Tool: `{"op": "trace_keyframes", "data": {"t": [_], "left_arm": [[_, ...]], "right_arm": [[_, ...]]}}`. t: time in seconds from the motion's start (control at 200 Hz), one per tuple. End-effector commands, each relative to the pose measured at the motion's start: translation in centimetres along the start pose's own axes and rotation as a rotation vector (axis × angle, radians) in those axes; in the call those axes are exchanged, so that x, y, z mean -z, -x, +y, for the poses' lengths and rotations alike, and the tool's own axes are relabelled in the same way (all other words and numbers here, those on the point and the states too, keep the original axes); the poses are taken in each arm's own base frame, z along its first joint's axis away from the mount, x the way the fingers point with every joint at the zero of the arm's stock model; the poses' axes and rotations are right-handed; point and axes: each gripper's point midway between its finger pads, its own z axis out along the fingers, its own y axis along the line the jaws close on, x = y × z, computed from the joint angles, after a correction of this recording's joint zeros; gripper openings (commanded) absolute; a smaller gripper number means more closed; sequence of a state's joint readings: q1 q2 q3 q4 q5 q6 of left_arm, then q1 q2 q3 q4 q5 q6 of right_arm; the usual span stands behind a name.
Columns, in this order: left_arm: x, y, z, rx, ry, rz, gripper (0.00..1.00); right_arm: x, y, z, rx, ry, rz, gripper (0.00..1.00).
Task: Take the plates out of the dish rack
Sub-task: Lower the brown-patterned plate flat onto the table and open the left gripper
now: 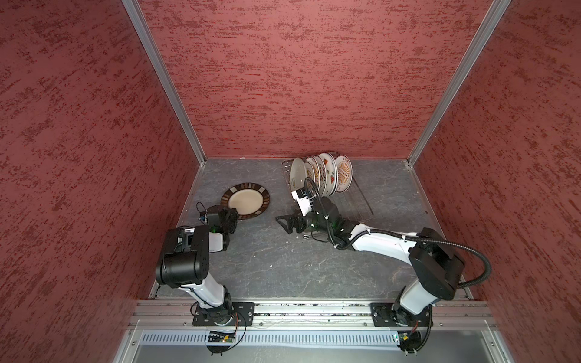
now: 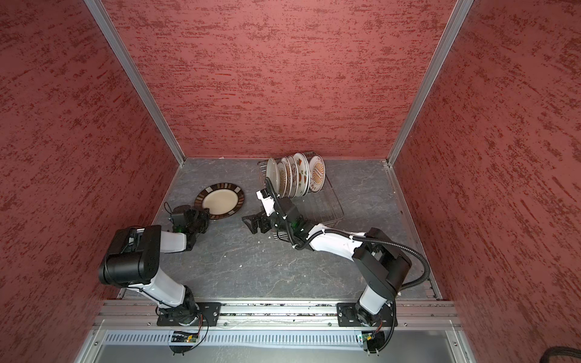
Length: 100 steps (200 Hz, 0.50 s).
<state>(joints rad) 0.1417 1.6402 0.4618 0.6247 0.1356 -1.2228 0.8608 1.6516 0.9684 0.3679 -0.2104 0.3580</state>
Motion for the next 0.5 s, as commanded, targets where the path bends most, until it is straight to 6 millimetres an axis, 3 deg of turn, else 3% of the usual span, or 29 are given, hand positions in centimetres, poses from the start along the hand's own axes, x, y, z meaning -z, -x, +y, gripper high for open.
{"op": "trace_keyframes", "data": {"t": [0.0, 0.496], "left_arm": [[-0.6, 0.7, -2.6, -0.023, -0.074, -0.025, 0.28], [-1.7, 1.8, -1.6, -0.059, 0.005, -0.069, 0.41]], "right_arm": [[-0.4, 1.0, 0.6, 0.02, 0.012, -0.018, 0.99], [-0.1, 1.3, 0.8, 0.018, 0.019, -0.034, 0.99]]}}
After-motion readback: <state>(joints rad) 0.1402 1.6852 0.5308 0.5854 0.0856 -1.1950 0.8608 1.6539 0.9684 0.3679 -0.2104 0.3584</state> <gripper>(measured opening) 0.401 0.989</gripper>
